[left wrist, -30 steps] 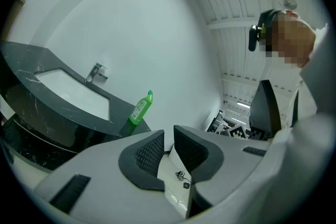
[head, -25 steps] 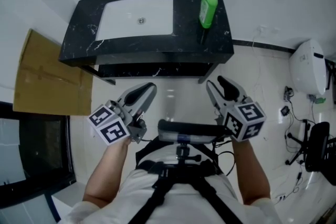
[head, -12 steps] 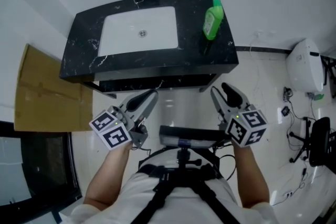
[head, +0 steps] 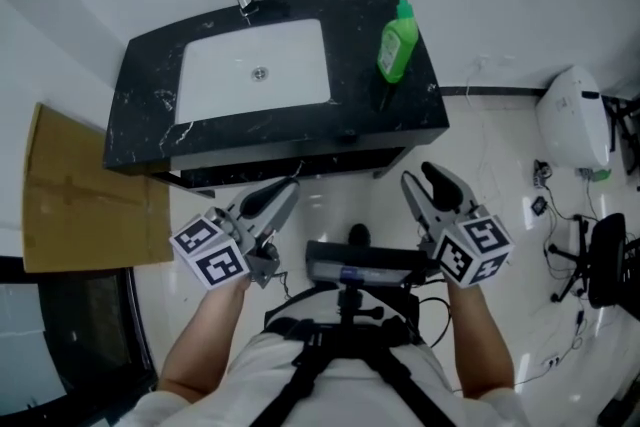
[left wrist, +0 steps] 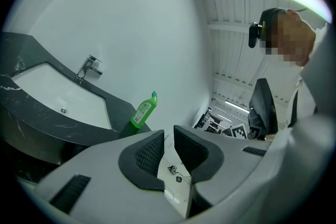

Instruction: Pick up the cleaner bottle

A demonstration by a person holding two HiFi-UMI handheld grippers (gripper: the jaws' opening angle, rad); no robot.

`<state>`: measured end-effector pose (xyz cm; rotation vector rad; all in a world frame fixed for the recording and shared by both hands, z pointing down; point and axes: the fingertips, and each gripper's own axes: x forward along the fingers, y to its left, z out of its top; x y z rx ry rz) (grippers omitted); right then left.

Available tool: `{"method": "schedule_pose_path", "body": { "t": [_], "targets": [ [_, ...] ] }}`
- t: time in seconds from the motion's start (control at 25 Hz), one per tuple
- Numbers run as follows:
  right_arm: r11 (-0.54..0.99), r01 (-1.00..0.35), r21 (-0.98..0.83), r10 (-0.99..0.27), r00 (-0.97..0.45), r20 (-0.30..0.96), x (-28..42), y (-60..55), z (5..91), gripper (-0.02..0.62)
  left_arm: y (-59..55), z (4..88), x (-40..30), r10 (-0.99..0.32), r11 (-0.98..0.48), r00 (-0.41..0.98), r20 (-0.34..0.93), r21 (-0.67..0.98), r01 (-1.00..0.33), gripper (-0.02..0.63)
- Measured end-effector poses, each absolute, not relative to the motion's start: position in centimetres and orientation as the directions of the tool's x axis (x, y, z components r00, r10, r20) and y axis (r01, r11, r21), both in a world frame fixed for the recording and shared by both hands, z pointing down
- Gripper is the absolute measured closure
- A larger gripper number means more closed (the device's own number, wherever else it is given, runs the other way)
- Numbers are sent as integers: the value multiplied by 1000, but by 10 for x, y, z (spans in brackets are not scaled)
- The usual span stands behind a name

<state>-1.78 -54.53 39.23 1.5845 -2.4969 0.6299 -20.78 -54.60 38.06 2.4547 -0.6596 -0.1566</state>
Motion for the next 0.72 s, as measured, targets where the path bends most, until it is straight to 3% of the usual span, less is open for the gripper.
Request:
{"method": "schedule_pose_path", "body": {
  "t": [0.24,0.72],
  "targets": [
    [419,-890,-183,-829,-456,323,-3,-584,393,362,-577,378,-190,-537,-682,843,34,570,-458,554],
    [483,-861,-160,-794,-508,333,29,-634,385,362,-619,363,-158,-618,-655,786,29,534,-534,555]
  ]
}}
